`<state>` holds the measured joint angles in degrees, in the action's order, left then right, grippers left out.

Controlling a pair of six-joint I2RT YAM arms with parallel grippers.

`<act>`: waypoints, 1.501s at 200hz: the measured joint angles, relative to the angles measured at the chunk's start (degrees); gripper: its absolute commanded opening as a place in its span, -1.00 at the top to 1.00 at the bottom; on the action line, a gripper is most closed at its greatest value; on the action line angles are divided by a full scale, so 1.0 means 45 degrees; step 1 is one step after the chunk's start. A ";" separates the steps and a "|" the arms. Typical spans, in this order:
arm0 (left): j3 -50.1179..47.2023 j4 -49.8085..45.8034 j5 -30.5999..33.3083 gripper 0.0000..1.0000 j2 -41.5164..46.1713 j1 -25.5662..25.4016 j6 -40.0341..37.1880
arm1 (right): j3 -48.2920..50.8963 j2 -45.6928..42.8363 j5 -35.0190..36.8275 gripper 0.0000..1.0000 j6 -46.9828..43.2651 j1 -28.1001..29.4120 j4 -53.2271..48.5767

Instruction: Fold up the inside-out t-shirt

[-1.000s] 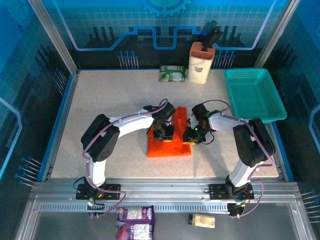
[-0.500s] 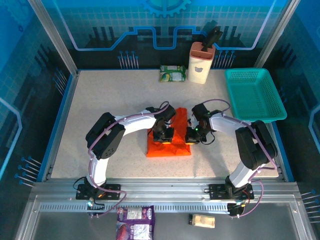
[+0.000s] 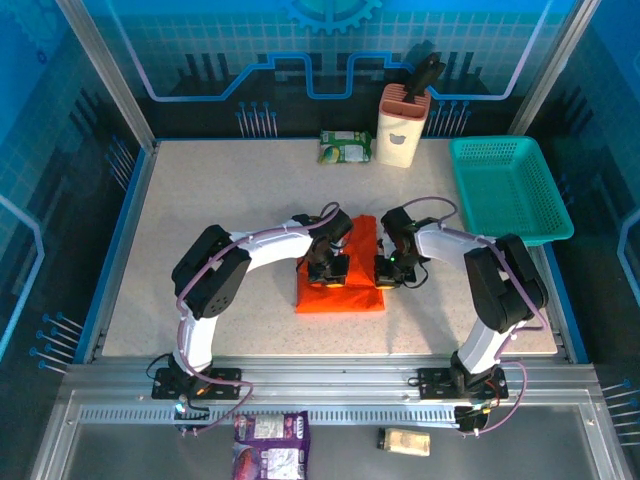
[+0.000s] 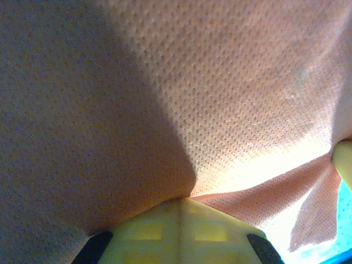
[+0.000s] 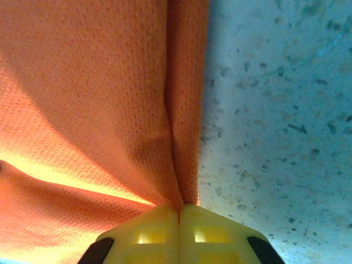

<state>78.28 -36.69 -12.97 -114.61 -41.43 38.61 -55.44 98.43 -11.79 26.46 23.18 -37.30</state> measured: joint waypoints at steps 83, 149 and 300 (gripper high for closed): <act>0.0000 -0.0563 0.0058 0.93 0.2157 -0.0097 0.0019 | -0.0097 -0.1724 0.0753 0.34 0.0165 0.0665 -0.1423; -0.0665 -0.0413 -0.0214 0.97 0.1734 -0.0573 0.0107 | 0.0860 -0.2079 0.0019 0.37 0.0466 0.0733 -0.1331; -0.1311 -0.0151 -0.0223 0.99 0.0758 -0.0495 0.0097 | 0.1375 -0.2127 0.0549 1.00 0.0495 0.0690 -0.1127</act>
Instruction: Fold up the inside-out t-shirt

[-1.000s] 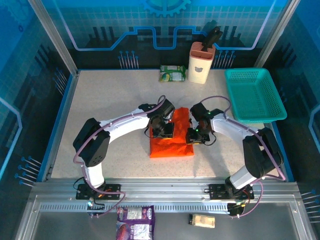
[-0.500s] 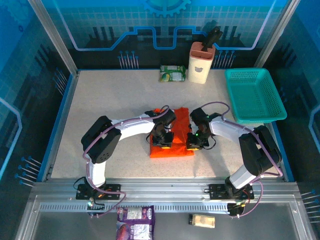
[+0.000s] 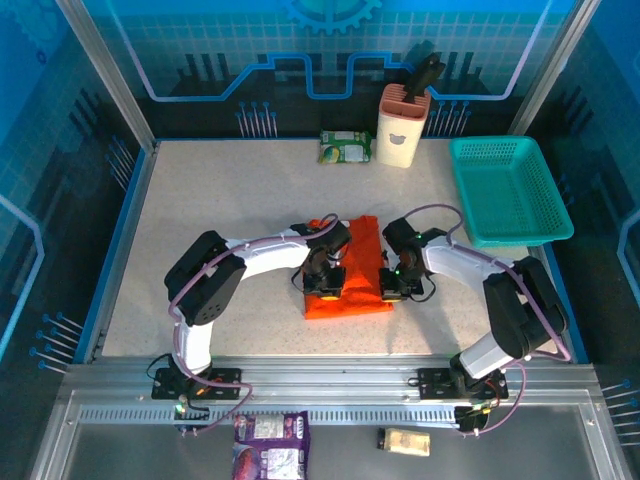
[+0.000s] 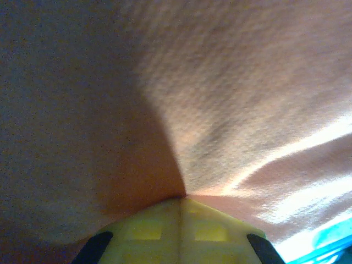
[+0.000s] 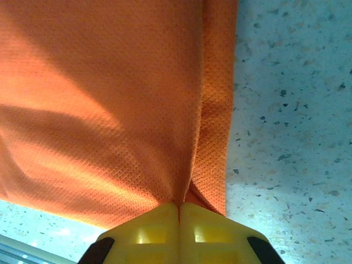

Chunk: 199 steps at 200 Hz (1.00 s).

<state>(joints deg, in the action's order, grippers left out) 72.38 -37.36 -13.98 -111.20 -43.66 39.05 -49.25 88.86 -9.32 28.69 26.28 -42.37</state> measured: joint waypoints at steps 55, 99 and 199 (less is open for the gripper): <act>-0.0044 0.0049 -0.0107 0.99 -0.0068 0.0068 -0.0034 | 0.0078 0.0787 -0.0257 1.00 0.0063 -0.0044 0.0165; 0.0107 -0.0219 -0.0039 0.95 0.0034 0.0121 -0.0131 | -0.0219 0.0554 -0.0233 0.54 0.0068 -0.0049 -0.0321; 0.4527 -0.0680 0.0049 0.93 -0.1783 0.0262 -0.0719 | -0.3133 0.0233 -0.0034 0.40 -0.0913 -0.2302 -0.0996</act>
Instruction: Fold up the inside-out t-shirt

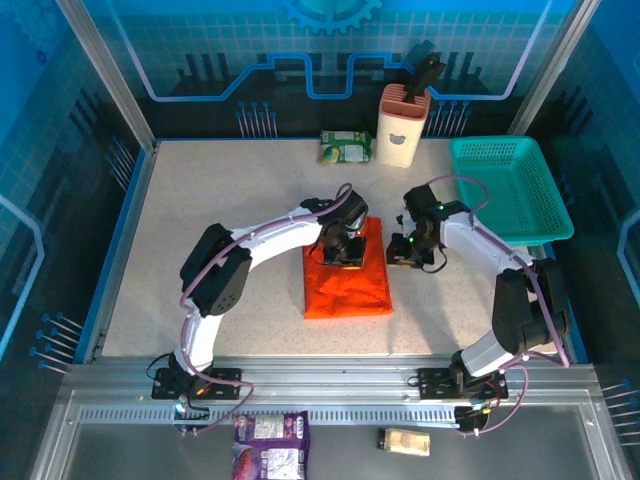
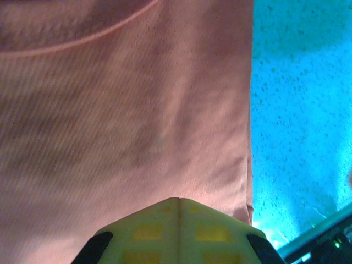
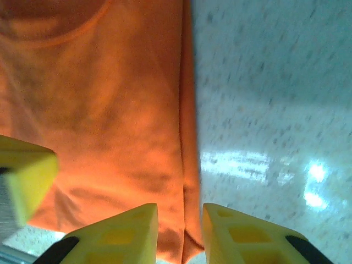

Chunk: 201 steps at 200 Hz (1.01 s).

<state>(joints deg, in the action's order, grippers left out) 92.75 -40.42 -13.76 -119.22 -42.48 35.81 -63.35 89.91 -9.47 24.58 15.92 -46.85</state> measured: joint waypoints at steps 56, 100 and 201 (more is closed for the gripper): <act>0.0461 -0.0340 -0.0151 0.93 -0.1501 0.0194 -0.0495 | -0.2647 0.3147 -0.0092 0.28 -0.1073 -0.0321 0.0325; 0.0442 -0.0389 -0.0151 0.93 -0.1506 0.0253 -0.0661 | -0.4430 0.5333 -0.0325 0.19 -0.1681 -0.0330 0.0306; 0.0427 -0.0384 -0.0151 0.94 -0.1506 0.0262 -0.0656 | -0.6528 0.7509 -0.0321 0.17 -0.1807 -0.0350 0.0053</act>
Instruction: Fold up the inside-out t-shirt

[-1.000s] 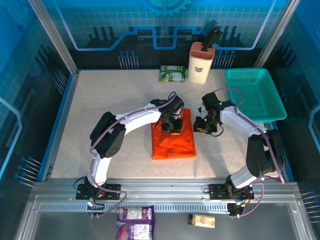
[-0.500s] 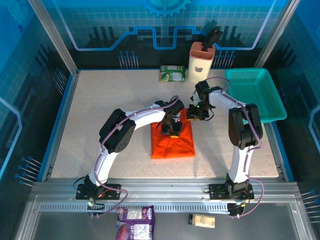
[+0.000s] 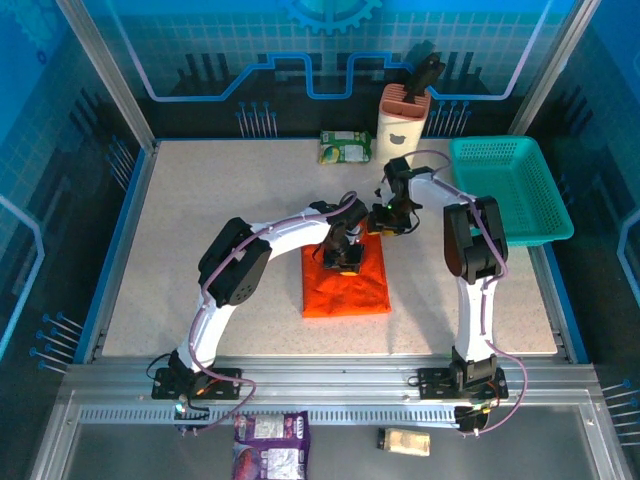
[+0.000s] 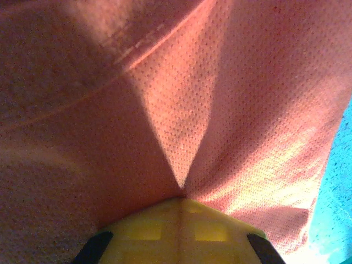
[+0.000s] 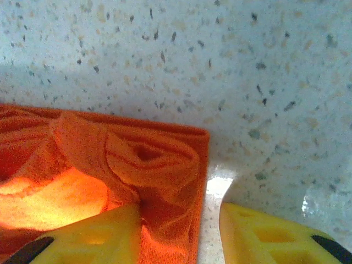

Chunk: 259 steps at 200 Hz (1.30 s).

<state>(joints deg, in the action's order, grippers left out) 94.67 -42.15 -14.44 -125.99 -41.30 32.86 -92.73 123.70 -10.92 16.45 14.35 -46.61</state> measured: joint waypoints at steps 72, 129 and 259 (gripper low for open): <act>-0.0087 0.0097 -0.0015 0.95 0.0019 0.0024 0.0000 | -0.0743 0.0418 0.0957 0.27 0.0359 0.0340 -0.0767; -0.0238 0.0248 -0.0102 0.95 0.0083 0.0044 0.0000 | -0.1234 0.0661 0.2035 0.40 0.0777 0.0772 -0.1258; -0.0573 0.0471 -0.0068 0.92 0.0311 0.0053 0.0015 | -0.1593 0.0850 0.2234 1.00 0.1530 0.1413 -0.1069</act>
<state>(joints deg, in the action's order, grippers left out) 92.09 -40.03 -14.74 -124.60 -41.06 32.93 -99.90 127.52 -0.86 23.33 20.71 -51.42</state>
